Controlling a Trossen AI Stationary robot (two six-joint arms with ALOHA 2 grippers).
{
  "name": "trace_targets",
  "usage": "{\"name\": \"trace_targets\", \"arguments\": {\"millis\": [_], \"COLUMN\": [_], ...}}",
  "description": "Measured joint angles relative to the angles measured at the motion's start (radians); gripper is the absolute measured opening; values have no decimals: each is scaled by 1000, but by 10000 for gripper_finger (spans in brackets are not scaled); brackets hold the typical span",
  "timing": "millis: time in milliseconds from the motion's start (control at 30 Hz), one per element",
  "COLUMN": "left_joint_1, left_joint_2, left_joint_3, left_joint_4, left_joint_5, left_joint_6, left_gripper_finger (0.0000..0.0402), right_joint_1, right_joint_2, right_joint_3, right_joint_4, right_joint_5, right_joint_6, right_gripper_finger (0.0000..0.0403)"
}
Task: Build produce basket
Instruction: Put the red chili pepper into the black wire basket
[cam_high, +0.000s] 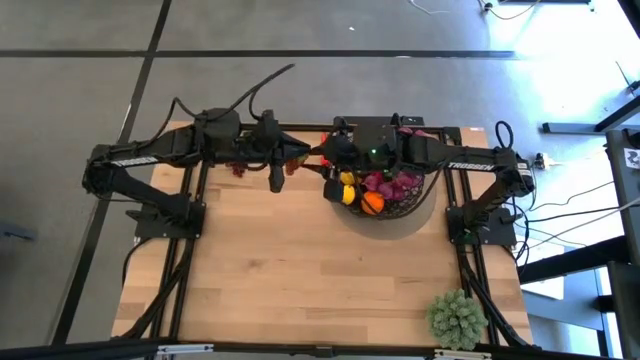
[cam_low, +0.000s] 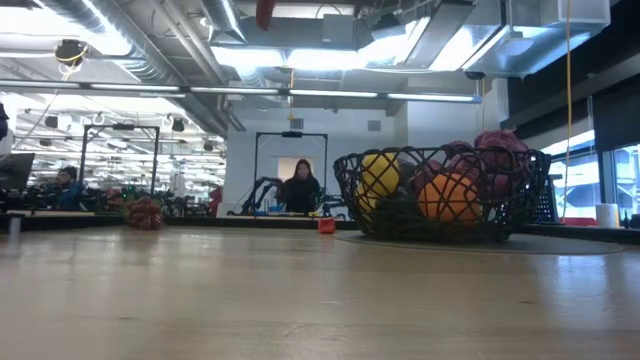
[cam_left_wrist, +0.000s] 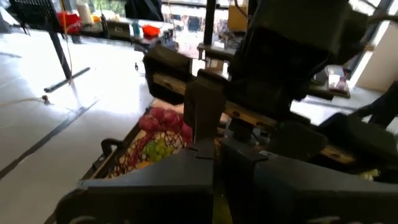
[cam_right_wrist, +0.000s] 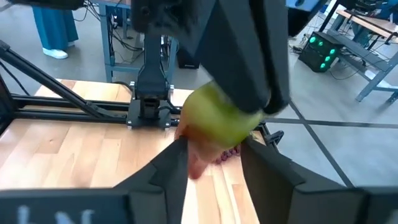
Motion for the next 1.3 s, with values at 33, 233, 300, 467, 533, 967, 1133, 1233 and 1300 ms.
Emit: {"name": "trace_targets", "arguments": {"millis": [33, 233, 300, 467, 533, 967, 1133, 1233, 1300], "left_joint_1": [0, 0, 0, 0, 0, 0, 1, 1, 1], "left_joint_2": [2, 9, 8, 8, 8, 1, 1, 1, 1], "left_joint_3": [0, 0, 0, 0, 0, 0, 0, 0, 0], "left_joint_4": [-5, -4, -2, -1, -1, -19, -23, -24, -24], "left_joint_5": [1, 3, 4, 3, 2, -4, -6, -6, -6], "left_joint_6": [0, 0, -1, -1, -1, 24, 24, 24, 25], "left_gripper_finger": [0, 0, 0, 0, 0, 0, 0, 0, 0], "right_joint_1": [0, -1, -1, -1, 0, 0, 0, 0, 0], "right_joint_2": [0, 0, 0, 0, 0, 0, 0, 0, 0], "right_joint_3": [-1, -1, -1, -1, -1, -1, -1, 0, 0], "right_joint_4": [-3, -3, -1, 0, 0, 0, 1, 1, 0], "right_joint_5": [-4, -38, -38, -40, -40, -40, -41, -10, 7], "right_joint_6": [0, -23, -26, -28, -26, -35, -80, -106, -137], "right_gripper_finger": [141, 89, 72, 38, 30, 108, 162, 189, 201]}}
